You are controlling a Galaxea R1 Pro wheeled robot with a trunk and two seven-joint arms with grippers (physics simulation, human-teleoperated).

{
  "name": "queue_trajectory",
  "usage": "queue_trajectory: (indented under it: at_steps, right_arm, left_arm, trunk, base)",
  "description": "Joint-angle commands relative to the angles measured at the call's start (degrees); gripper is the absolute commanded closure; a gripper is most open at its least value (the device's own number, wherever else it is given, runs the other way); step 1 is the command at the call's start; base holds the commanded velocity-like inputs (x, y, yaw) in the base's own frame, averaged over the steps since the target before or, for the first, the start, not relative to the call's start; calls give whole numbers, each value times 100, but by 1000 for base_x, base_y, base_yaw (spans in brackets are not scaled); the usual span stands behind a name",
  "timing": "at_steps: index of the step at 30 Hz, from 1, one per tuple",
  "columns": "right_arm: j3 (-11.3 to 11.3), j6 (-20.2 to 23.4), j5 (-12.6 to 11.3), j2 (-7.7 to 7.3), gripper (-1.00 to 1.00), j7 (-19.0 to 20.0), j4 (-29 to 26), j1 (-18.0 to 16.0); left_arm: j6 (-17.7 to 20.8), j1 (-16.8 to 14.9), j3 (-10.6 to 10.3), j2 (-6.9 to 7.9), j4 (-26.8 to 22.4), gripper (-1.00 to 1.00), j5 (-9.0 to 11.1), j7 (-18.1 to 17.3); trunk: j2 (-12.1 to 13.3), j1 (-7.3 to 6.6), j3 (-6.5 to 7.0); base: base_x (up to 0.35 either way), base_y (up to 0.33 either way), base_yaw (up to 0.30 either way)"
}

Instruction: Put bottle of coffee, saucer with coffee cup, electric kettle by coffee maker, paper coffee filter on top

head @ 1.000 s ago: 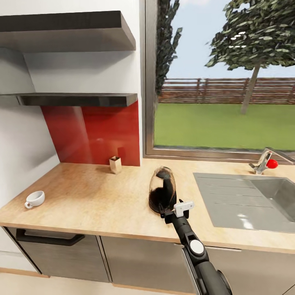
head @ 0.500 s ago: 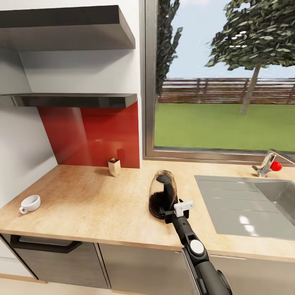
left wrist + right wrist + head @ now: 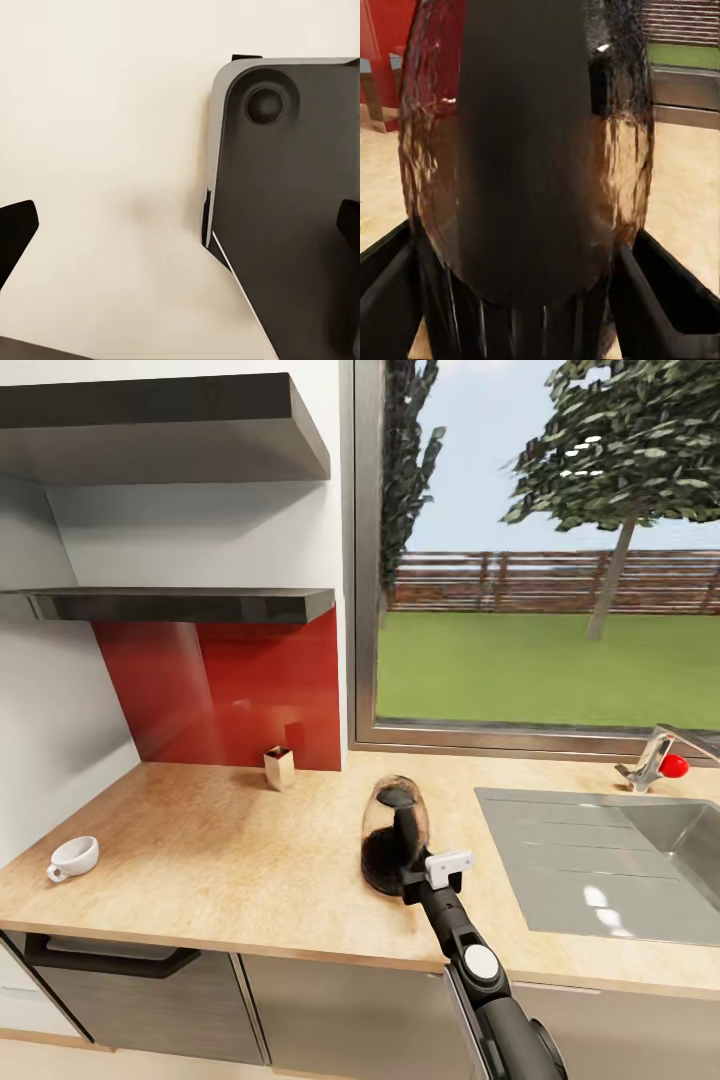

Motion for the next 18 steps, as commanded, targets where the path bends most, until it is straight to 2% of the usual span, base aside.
queue_trajectory:
  at_steps: [1,18]
  right_arm:
    - [-6,-5,-2,4,100,30,5,-3]
    - [32,-5,-68,4,100,63,-472,-3]
  left_arm:
    - [-23,-5,-50,-1,7,-100,43,11]
    - [-17,-2,-50,8,7,-100,37,-5]
  trunk:
    - [-12,4,-14]
    - [-12,4,-14]
  base:
    - [0,0,0]
    - [0,0,0]
